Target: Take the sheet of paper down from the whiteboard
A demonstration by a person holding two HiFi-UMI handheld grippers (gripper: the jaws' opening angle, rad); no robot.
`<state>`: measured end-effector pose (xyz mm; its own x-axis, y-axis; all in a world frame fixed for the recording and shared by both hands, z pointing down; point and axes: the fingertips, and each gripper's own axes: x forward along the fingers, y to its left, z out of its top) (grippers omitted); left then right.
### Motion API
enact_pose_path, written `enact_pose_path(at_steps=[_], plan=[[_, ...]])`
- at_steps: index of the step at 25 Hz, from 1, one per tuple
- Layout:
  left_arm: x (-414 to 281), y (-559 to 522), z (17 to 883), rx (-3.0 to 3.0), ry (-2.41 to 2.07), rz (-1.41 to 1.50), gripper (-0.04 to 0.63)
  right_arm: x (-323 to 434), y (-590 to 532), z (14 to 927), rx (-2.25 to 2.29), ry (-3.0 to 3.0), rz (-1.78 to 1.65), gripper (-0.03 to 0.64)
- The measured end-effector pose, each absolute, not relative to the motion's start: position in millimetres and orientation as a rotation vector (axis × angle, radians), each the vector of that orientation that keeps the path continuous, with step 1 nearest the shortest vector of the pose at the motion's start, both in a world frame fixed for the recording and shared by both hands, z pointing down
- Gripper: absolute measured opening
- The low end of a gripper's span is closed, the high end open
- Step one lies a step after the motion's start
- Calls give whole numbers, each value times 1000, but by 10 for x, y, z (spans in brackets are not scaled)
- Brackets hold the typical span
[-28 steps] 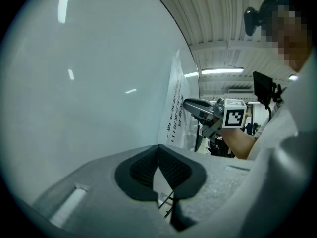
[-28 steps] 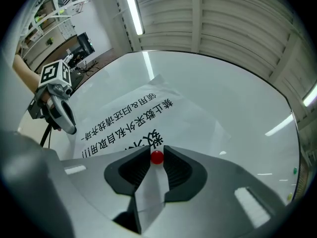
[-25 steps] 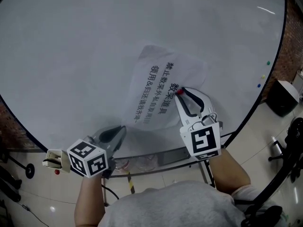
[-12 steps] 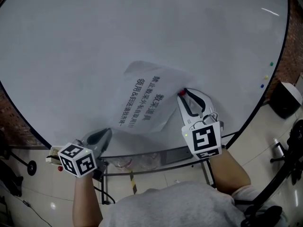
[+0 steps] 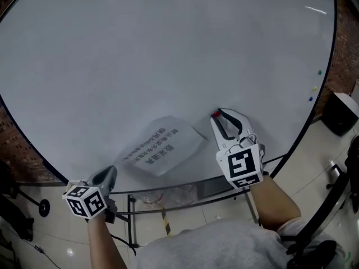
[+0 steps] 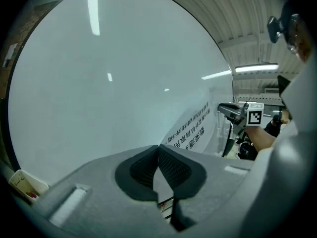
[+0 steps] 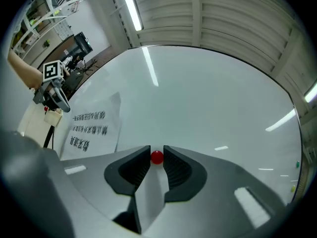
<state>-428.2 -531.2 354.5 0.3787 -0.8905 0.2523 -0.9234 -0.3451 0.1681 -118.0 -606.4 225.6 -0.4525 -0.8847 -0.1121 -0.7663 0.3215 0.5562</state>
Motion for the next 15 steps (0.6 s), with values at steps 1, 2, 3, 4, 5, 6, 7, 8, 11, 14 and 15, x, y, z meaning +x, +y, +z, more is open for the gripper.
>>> enact_pose_path(at_steps=[1, 2, 3, 4, 5, 6, 7, 8, 11, 14, 15], plan=[[-4261, -5298, 3546, 2375, -1590, 174, 3, -1190, -6066, 2256, 1515, -2369, -815, 81], [-4226, -5287, 3551, 2392, -1579, 190, 3, -1200, -6064, 2256, 1521, -2366, -813, 81], [-4171, -5275, 3559, 2411, -1558, 205, 3, -1204, -6060, 2260, 1525, -2362, -811, 81], [-4099, -5260, 3570, 2431, -1526, 212, 3, -1206, -6054, 2266, 1529, -2357, -809, 81], [-4022, -5241, 3580, 2450, -1487, 214, 3, -1207, -6046, 2268, 1533, -2352, -808, 81], [-3947, -5222, 3593, 2466, -1448, 215, 3, -1206, -6037, 2259, 1541, -2346, -812, 77], [-3878, -5207, 3611, 2481, -1413, 216, 3, -1202, -6024, 2240, 1554, -2337, -820, 77], [-3814, -5194, 3644, 2494, -1381, 218, 3, -1192, -6006, 2225, 1568, -2325, -828, 78], [-3651, -5096, 3880, 2498, -1278, 212, 3, -1171, -5919, 2372, 1568, -2293, -792, 78], [-3514, -5025, 4179, 2474, -1195, 191, 3, -1194, -5854, 2655, 1534, -2272, -730, 53], [-3467, -5009, 4280, 2465, -1171, 194, 3, -1212, -5822, 2753, 1518, -2258, -714, 44]])
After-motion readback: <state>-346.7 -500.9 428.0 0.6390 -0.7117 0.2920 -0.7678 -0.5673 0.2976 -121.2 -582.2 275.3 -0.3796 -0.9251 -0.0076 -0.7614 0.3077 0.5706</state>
